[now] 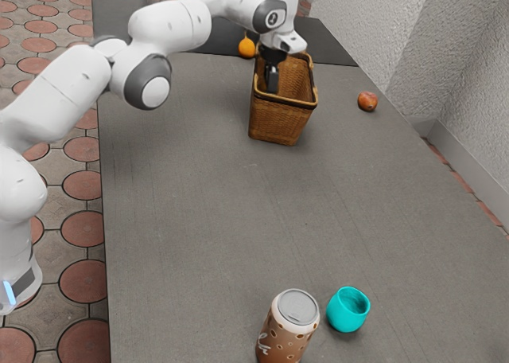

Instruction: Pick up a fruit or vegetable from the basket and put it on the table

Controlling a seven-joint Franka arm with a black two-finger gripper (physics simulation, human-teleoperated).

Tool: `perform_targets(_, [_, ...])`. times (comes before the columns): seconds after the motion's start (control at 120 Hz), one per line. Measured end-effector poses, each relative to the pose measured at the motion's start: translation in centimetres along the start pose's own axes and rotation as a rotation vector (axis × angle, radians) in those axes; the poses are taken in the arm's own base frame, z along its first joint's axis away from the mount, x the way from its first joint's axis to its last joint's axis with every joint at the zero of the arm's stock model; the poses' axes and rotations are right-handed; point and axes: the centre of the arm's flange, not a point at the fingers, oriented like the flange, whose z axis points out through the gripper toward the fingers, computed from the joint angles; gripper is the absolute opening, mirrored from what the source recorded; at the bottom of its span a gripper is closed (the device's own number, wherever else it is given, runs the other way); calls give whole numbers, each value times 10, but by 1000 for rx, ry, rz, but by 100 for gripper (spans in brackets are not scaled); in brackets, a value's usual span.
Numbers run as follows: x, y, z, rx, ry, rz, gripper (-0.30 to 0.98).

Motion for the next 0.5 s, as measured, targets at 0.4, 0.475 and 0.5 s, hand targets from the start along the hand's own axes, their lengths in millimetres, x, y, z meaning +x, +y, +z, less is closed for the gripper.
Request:
perform_targets(0.4, [-7, 19, -104, 82, 90, 10, 12])
perform_targets(0.475, [-11, 26, -125, 96, 102, 12, 11])
perform_targets(0.5, [-13, 28, -133, 102, 107, 13, 11])
